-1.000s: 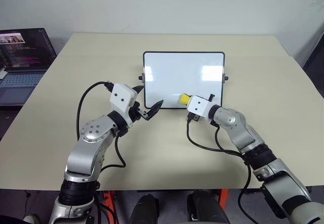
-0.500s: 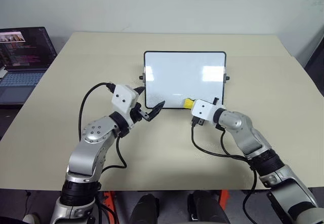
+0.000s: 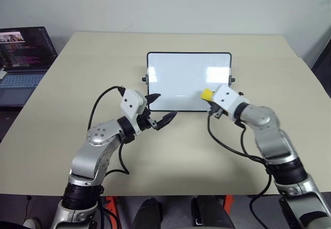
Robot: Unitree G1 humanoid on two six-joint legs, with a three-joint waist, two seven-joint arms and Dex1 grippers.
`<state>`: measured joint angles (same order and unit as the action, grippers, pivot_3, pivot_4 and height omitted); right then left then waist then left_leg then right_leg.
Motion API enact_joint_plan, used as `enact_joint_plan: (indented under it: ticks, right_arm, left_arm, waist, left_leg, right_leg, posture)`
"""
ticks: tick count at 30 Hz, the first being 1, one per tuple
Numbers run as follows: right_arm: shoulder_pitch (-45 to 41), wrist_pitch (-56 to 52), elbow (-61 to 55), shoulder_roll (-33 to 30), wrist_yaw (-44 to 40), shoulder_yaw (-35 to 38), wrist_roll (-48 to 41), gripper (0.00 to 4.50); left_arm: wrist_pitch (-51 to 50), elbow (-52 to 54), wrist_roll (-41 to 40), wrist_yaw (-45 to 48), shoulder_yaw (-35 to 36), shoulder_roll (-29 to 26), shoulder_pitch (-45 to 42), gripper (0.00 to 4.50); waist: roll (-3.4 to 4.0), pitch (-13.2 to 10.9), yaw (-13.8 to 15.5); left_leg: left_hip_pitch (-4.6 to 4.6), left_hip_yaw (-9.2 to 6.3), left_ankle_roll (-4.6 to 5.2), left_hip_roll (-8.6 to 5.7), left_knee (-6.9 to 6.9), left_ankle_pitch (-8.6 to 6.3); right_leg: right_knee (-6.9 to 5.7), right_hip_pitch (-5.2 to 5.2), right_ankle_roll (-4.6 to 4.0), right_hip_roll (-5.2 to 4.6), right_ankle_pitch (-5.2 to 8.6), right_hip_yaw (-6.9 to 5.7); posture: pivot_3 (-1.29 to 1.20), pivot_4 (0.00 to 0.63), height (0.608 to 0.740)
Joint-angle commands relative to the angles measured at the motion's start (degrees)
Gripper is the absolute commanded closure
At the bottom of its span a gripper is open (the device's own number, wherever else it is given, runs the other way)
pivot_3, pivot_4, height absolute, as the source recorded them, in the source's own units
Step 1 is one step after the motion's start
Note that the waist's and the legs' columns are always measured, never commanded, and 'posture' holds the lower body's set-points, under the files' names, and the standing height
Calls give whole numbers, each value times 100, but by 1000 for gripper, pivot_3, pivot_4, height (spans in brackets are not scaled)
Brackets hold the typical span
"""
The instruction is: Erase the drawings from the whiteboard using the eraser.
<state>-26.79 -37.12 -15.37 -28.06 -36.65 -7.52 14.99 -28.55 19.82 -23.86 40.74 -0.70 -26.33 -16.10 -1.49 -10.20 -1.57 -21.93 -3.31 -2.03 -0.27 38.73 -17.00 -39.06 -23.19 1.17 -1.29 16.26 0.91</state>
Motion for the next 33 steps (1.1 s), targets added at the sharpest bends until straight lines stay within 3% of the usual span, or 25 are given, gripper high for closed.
enact_joint_plan:
  ticks: [1, 9, 19, 25, 33]
  right_arm:
    - [333, -743, -572, -168, -18, 531, -219, 3308]
    - [872, -2156, -1211, -44, 415, 1377, -528, 3308]
    - [666, -4248, -1571, 1197, 1380, 2426, -957, 3308]
    - [692, -4304, -1556, 1466, 1751, 2510, -1148, 3308]
    - [645, -4032, -1280, 1348, 1963, 2433, -1382, 3308]
  left_arm:
    - [-149, 211, -383, 381, 45, -186, -68, 0]
    - [-239, -26, -731, 779, 53, -267, -415, 0]
    - [26, -301, -502, 1292, -267, -336, -719, 0]
    - [209, -263, -408, 1303, -403, -274, -760, 0]
    - [296, -163, -339, 1359, -467, -347, -668, 0]
  waist:
    - [0, 0, 2]
    - [2, -1, -14]
    - [3, -1, -5]
    - [4, -1, -9]
    - [4, -1, -11]
  left_leg:
    - [0, -1, 0, 0, 0, 0]
    - [4, 3, 1, 0, 1, 0]
    - [4, 2, 1, -3, 0, 0]
    - [4, 2, 1, -2, -1, 0]
    - [4, 4, 2, -3, -1, -1]
  right_leg:
    - [0, 0, 0, 0, 0, 0]
    - [-5, 1, 0, 3, 0, 4]
    - [-4, 1, 0, 5, 0, 4]
    - [-4, 0, 0, 5, 0, 4]
    - [-4, 1, 0, 5, 1, 4]
  posture:
    - [0, 150, 740]
    - [0, 150, 740]
    - [0, 150, 740]
    - [0, 150, 740]
    - [0, 150, 740]
